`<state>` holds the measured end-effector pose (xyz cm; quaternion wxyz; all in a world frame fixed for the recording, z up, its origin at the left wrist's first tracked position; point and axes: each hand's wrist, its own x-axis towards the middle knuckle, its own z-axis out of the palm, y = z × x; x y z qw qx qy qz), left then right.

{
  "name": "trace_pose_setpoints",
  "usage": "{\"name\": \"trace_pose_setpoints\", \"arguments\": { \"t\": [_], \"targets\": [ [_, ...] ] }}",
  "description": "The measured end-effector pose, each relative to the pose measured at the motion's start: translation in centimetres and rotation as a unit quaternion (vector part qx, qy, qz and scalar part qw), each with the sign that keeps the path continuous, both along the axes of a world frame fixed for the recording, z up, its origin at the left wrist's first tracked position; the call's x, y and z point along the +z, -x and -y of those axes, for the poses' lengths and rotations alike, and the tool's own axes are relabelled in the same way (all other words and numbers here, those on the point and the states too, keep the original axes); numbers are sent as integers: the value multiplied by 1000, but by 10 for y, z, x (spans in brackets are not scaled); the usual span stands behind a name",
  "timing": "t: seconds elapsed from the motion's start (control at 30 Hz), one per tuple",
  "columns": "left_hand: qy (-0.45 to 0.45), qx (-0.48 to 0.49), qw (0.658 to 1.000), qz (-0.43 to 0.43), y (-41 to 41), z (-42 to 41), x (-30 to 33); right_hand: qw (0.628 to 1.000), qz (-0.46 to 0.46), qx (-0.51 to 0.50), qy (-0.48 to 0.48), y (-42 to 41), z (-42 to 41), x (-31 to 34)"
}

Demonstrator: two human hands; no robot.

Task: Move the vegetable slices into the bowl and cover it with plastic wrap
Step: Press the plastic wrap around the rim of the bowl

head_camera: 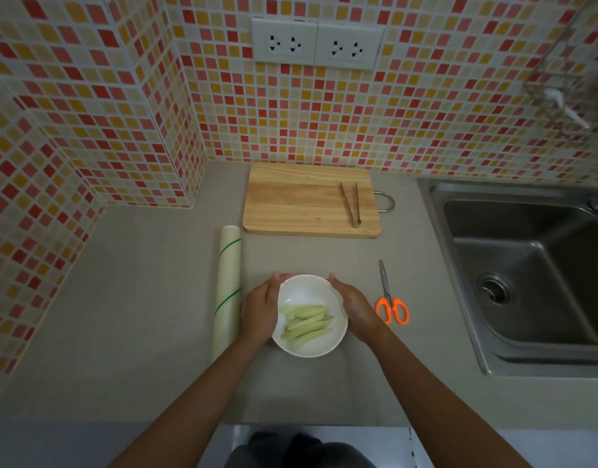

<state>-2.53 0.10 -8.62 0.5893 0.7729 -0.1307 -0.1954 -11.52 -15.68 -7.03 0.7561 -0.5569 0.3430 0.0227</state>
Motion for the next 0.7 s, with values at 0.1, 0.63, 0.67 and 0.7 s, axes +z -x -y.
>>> {"name": "trace_pose_setpoints", "arguments": {
  "t": [0.1,0.63,0.67,0.7],
  "targets": [
    [-14,-27,1000,7,-9,3,3,1000,9,-28,-3,-1,-3,-3],
    [161,232,927,-246,53,18,7,980,10,-186,66,5,-25,-17],
    [155,234,926,-254,48,20,9,979,12,-189,76,5,-25,-18],
    [152,235,924,-263,43,21,11,978,15,-192,84,6,-24,-18]
  ]
}}
